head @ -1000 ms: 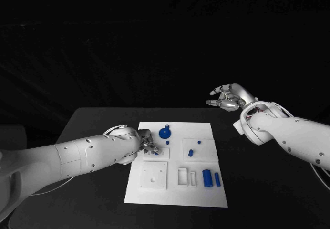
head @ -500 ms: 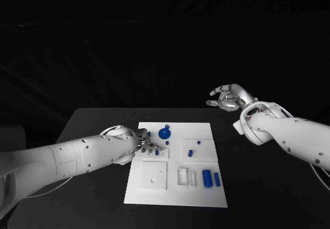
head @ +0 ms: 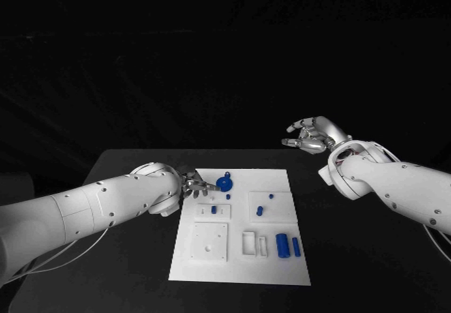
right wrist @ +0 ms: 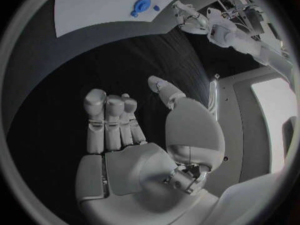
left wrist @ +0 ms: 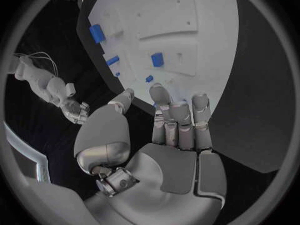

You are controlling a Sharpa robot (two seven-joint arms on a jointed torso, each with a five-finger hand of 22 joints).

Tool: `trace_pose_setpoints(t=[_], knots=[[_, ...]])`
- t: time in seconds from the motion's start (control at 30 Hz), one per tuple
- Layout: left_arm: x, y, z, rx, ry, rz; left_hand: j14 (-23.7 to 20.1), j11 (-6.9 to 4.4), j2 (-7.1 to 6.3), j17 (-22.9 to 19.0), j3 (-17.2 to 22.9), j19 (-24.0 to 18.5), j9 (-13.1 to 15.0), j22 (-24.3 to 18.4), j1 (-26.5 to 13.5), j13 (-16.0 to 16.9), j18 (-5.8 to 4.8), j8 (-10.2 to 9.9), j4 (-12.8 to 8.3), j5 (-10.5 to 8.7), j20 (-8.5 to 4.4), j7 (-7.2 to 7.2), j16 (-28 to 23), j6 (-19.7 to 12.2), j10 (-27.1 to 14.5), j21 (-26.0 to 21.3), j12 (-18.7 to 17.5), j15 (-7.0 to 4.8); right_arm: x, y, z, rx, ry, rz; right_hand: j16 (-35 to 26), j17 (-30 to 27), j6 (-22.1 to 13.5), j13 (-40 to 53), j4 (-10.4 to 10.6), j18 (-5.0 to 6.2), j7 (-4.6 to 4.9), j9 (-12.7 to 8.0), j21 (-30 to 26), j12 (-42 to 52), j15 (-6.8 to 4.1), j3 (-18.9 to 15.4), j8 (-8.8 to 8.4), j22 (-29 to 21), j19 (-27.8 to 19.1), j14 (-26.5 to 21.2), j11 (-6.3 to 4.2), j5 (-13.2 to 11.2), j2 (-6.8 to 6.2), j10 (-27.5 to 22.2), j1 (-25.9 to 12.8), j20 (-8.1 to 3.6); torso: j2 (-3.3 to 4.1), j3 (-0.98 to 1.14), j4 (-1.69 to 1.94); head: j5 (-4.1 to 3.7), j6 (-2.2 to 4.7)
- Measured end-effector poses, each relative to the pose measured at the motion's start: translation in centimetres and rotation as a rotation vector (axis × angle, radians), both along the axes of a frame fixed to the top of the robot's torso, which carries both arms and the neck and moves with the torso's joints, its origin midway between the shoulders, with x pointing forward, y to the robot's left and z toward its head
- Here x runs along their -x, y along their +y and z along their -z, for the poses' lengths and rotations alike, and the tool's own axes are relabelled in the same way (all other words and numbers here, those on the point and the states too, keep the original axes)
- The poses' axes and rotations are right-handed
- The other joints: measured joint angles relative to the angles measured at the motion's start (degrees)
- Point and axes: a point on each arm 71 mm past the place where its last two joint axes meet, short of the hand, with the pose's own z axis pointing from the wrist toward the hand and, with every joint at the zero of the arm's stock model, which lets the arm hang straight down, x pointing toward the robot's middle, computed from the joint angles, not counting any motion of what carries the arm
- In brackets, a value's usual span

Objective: Assemble the parts on the task board

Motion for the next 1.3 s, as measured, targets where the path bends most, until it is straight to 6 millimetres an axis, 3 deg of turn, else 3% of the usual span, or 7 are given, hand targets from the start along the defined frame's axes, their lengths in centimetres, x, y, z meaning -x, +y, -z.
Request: trace_pose_setpoints(t=[0.07, 0.17, 0.2, 0.27, 0.6, 0.97, 1.3], knots=[[-0.5, 0.5, -0.6, 0.006, -0.001, -0.012, -1.45, 0.88, -0.23, -0.52, -0.51, -1.14, -1.01, -0.33, 0.87, -0.45, 0.01, -1.58, -0.36, 0.0, 0.3, 0.75, -1.21, -2.58, -1.55, -0.93, -1.12, 0.49, 0.0, -0.1, 0.0, 0.001, 0.0, 0.002, 0.0, 0.0, 0.0, 0.0, 0.0, 0.0, 0.0, 0.0, 0.0, 0.0, 0.0, 0.0, 0.0, 0.0, 0.0, 0.0, -0.09, 0.0, 0.0, -0.09, 0.0, 0.0, 0.0, 0.0, 0.01, -0.02, 0.08], [-1.5, 1.6, -1.5, 0.015, 0.004, -0.039, -2.73, 2.15, 1.2, -1.21, -1.94, -2.29, -3.12, -0.9, 2.39, -1.0, -0.11, -2.88, -0.47, 0.0, 0.78, 1.87, -2.89, -5.29, -2.97, -2.26, -2.65, 1.49, -0.1, -0.1, 0.0, 0.001, 0.0, 0.003, 0.0, 0.0, 0.0, 0.0, 0.0, 0.01, 0.0, 0.0, 0.0, 0.0, 0.0, 0.0, 0.0, 0.0, 0.0, 0.0, -0.1, 0.0, 0.0, -0.09, 0.0, 0.0, 0.0, 0.0, 0.02, 0.02, 0.19], [-1.9, 1.9, -1.7, 0.02, 0.005, -0.049, -3.38, 2.54, 2.31, -1.59, -2.46, -2.87, -3.94, -1.13, 3.5, -1.32, -0.93, -2.9, -0.72, 0.0, 0.87, 2.38, -3.79, -6.41, -4.01, -2.9, -3.48, 1.98, -0.1, -0.1, 0.0, 0.001, 0.0, 0.003, 0.0, 0.0, 0.0, 0.0, 0.0, 0.0, 0.0, 0.0, 0.0, 0.0, 0.01, 0.0, 0.0, 0.0, 0.0, 0.0, -0.1, 0.0, 0.0, -0.1, 0.0, 0.0, 0.0, 0.0, 0.02, 0.02, 0.25], [-2.3, 2.3, -1.8, 0.022, 0.01, -0.064, -3.95, 3.17, 4.67, -2.12, -3.46, -3.55, -5.3, -1.46, 5.37, -1.75, -0.92, -2.9, -1.53, 0.45, 1.1, 2.97, -5.0, -7.58, -4.8, -3.78, -4.55, 2.55, -0.1, 0.0, 0.0, 0.001, 0.0, 0.002, 0.0, 0.0, 0.0, 0.0, 0.0, 0.0, 0.0, 0.0, 0.0, 0.0, 0.01, 0.0, 0.0, 0.0, 0.0, -0.01, -0.1, 0.0, 0.0, -0.1, 0.0, 0.0, 0.0, 0.0, 0.0, -0.01, 0.35], [-4.4, 3.7, -2.6, 0.007, 0.008, -0.115, -3.72, 3.28, 7.57, -2.63, -7.5, -3.56, -8.39, -1.86, 8.22, -2.22, -1.8, -2.46, -3.93, 2.9, 1.11, 3.19, -6.24, -8.23, -4.91, -4.84, -5.92, 2.97, -0.1, 0.1, 0.0, 0.0, 0.0, 0.0, 0.0, 0.0, 0.0, 0.0, 0.0, 0.0, 0.0, -0.05, 0.0, 0.0, 0.07, 0.0, 0.0, -0.01, 0.0, -0.07, -0.09, 0.0, 0.0, -0.09, 0.0, 0.0, 0.19, -0.04, -0.05, -0.01, 0.6], [-5.9, 3.1, -2.6, -0.031, 0.026, -0.114, -3.52, 3.28, 8.94, -2.63, -10.26, -3.55, -11.04, -1.91, 9.99, -2.22, -1.8, -1.76, -4.58, 6.09, 1.11, 3.17, -6.83, -8.26, -4.9, -5.44, -6.58, 3.19, 0.0, 0.4, 0.0, -0.002, 0.0, -0.006, 0.0, 0.0, 0.0, -0.05, 0.0, 0.01, 0.0, -0.05, 0.0, 0.0, 0.07, 0.0, 0.0, 0.04, 0.0, -0.07, -0.08, 0.0, 0.0, -0.08, 0.0, 0.0, 0.55, -0.07, -0.14, 0.2, 0.66], [-6.4, 2.6, -2.2, -0.057, 0.041, -0.101, -3.61, 3.27, 9.24, -2.62, -10.81, -3.55, -11.66, -1.79, 10.3, -2.22, -1.8, -1.43, -4.82, 6.68, 1.11, 3.31, -6.83, -8.53, -4.9, -5.73, -6.81, 3.27, 0.1, 0.6, 0.0, -0.004, -0.001, -0.013, 0.0, 0.0, 0.0, -0.1, 0.0, 0.0, 0.0, -0.05, 0.0, 0.0, 0.07, 0.0, 0.0, 0.03, 0.0, -0.07, 0.01, 0.0, 0.0, 0.01, 0.0, 0.0, 1.05, -0.1, -0.46, 0.29, 0.99]])
